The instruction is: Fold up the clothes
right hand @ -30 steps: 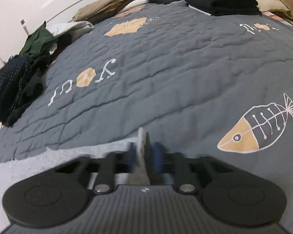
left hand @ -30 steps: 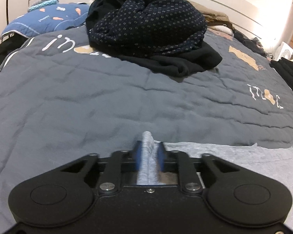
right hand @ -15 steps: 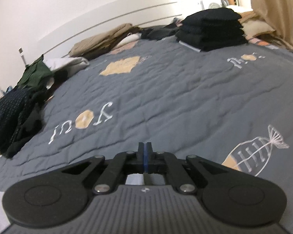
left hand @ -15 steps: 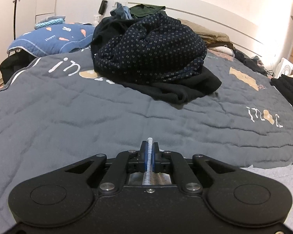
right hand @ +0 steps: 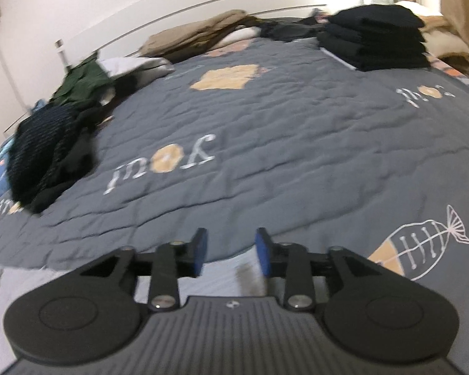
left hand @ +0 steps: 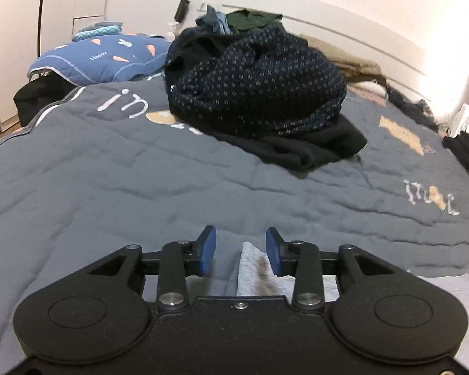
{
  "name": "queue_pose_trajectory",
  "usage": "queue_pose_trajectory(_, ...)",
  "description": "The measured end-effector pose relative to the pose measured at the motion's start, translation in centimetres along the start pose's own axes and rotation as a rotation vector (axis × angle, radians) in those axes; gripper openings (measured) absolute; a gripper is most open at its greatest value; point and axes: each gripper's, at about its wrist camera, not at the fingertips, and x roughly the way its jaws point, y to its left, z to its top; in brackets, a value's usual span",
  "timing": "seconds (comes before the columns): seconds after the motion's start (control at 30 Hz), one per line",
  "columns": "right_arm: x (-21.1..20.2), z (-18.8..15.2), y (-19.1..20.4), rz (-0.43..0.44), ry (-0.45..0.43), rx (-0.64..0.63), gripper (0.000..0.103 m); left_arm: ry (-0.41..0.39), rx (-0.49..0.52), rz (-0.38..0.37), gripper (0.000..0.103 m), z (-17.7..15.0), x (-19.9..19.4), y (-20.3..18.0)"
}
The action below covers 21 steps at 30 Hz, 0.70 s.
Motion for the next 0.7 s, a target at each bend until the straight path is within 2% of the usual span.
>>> queue_pose_trajectory(0.13, -2.1, -0.7, 1.9, 0.05, -0.001, -0.03, 0.041, -0.003, -0.013, -0.035, 0.036, -0.2, -2.1, -0.6)
queue_pose_trajectory(0.23, -3.8, -1.5, 2.7, 0.066, -0.005, -0.023, 0.044, -0.009, -0.021, -0.049, 0.044, -0.6, -3.7, -1.6)
queue_pose_trajectory(0.4, -6.6, -3.7, 3.6, 0.061, -0.019, 0.001, 0.045, 0.001, -0.007, -0.081, 0.044, -2.8, -7.0, -3.0)
queue_pose_trajectory(0.7, -10.5, -8.3, 6.8, 0.124, 0.001, -0.043, 0.045, 0.04, 0.004, -0.136, 0.044, -6.8, -12.1, -4.8)
